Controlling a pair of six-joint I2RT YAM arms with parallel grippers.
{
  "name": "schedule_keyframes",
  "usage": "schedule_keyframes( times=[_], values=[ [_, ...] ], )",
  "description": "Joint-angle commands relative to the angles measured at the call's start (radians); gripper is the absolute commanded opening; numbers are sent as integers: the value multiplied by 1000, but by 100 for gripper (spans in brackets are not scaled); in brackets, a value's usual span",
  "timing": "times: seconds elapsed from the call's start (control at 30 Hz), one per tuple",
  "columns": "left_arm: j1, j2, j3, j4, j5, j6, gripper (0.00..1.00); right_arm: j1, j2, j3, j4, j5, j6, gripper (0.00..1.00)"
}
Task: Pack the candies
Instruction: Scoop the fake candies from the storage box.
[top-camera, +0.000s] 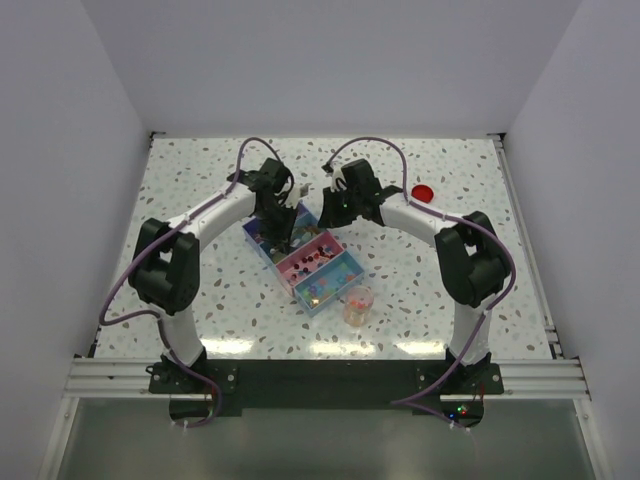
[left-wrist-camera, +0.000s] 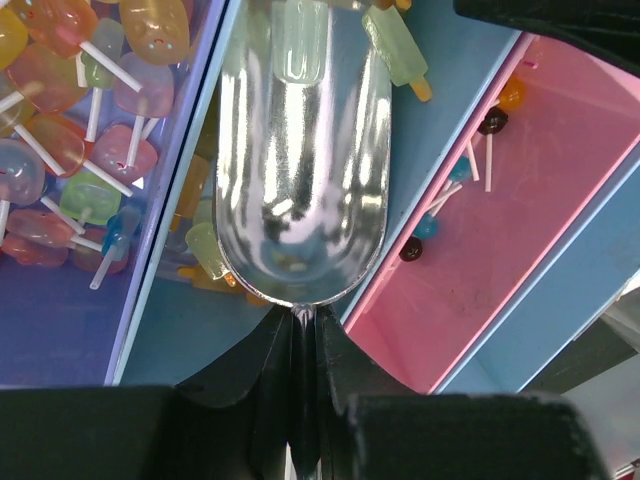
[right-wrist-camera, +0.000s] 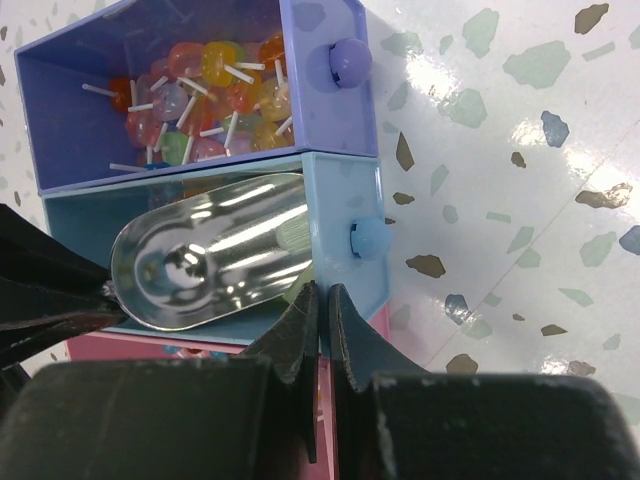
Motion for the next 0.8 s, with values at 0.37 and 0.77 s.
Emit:
schedule_keyframes(
  times=[0.37,0.77],
  values=[
    [0,12,84,-18,-128,49,0,47,58,9,-91,35,-7,0],
    [0,10,60,-140,-245,82,0,48,57,31,-143,96,-55,0]
  ],
)
